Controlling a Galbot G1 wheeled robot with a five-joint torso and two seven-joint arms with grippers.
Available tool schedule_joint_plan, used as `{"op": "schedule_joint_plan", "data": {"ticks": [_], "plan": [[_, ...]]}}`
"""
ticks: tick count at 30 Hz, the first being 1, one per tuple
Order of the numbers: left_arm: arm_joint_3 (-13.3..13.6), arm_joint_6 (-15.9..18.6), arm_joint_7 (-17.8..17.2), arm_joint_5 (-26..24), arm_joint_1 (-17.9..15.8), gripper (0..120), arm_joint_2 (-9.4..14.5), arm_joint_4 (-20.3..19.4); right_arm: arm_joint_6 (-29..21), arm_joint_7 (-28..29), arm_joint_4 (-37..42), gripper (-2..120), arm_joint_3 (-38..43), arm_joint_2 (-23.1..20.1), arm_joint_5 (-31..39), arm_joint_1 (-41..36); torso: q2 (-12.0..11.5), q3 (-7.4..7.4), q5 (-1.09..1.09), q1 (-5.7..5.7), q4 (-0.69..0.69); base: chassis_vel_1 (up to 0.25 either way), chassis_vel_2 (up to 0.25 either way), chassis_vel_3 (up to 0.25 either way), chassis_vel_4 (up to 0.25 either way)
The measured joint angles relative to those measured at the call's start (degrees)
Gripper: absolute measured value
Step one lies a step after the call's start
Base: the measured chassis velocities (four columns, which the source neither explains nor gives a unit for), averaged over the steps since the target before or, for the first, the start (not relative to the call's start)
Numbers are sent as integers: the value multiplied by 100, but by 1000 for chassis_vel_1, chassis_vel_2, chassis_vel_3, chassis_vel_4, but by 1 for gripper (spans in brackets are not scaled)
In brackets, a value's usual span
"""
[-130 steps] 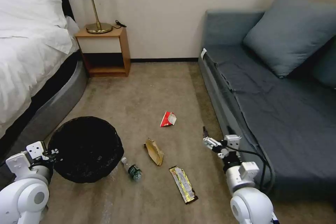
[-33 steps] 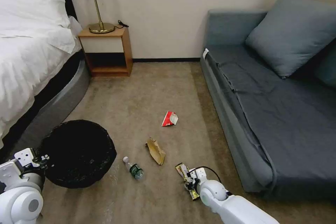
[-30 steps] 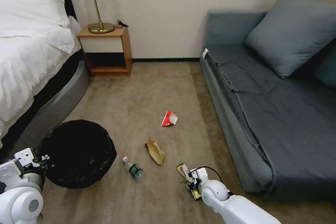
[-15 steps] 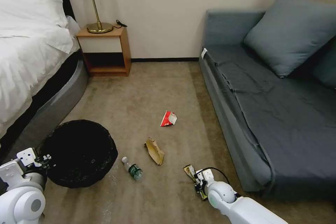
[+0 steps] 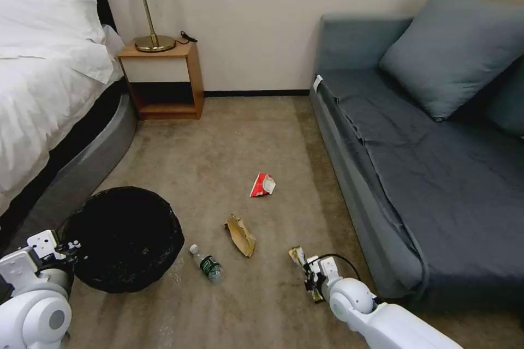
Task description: Pick up the trash bin, then pick up the garbage on the floor and place it into the trash bin.
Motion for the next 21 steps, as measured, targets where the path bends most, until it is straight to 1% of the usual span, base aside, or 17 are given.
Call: {"op": "schedule_joint_plan", "data": {"ticks": [2,4,6,7,8,9,10,11,13,14,15,16,17,18,19,20,21], "plan": [[101,1,-1,15,-14,3,-5,-7,243,49,583,0,-16,-63,288,275,0,0,0,0,0,0,0,0,0],[133,2,-1,20,-16,3,-7,-11,302,103,746,0,-45,-70,387,394,1,0,0,0,0,0,0,0,0],[328,0,-3,71,-32,3,-19,-44,523,407,1397,0,-305,-5,877,1083,1,0,0,0,0,0,0,0,0],[328,0,-3,71,-32,3,-19,-44,523,407,1397,0,-305,-5,877,1083,1,0,0,0,0,0,0,0,0],[407,-2,-8,111,-38,3,-20,-57,646,503,1623,0,-484,69,1035,1383,1,0,-1,0,1,0,0,0,0],[425,-2,-8,120,-40,3,-20,-59,688,525,1681,0,-542,99,1079,1462,1,0,-1,0,1,0,0,0,0],[516,-2,-8,183,-53,3,-21,-62,821,696,1900,0,-855,284,1301,1792,1,0,-2,0,1,0,0,0,0],[516,-2,-8,183,-53,3,-21,-62,821,696,1900,0,-855,284,1301,1792,1,0,-2,0,1,0,0,0,0],[582,-3,-14,237,-68,3,-22,-62,925,892,2021,0,-1225,551,1595,2090,1,0,-1,0,0,0,0,0,0],[625,-3,-24,264,-70,3,-26,-73,1051,1022,2024,0,-1574,841,1758,2301,1,0,-2,0,0,0,0,0,0],[625,-3,-24,264,-70,3,-26,-73,1051,1022,2024,0,-1574,841,1758,2301,1,0,-2,0,0,0,0,0,0],[665,-3,-21,279,-70,3,-34,-87,1162,1094,1960,0,-1880,1157,1837,2478,1,0,0,0,1,0,0,0,0],[685,-3,-19,288,-69,3,-40,-94,1241,1115,1885,0,-2075,1342,1856,2590,1,0,0,0,2,0,0,0,0],[715,-3,-26,312,-66,3,-61,-119,1356,1127,1683,0,-2435,1632,1862,2781,1,0,-2,0,4,0,0,0,0],[715,-3,-26,312,-66,3,-61,-119,1356,1127,1683,0,-2435,1632,1862,2781,1,0,-2,0,4,0,0,0,0],[731,-3,-33,327,-58,3,-81,-138,1409,1127,1517,0,-2660,1801,1844,2908,1,0,-1,0,3,0,0,0,0],[736,-3,-34,333,-52,3,-90,-151,1435,1126,1425,0,-2768,1879,1827,2975,1,0,-2,0,2,0,0,0,0]]}}
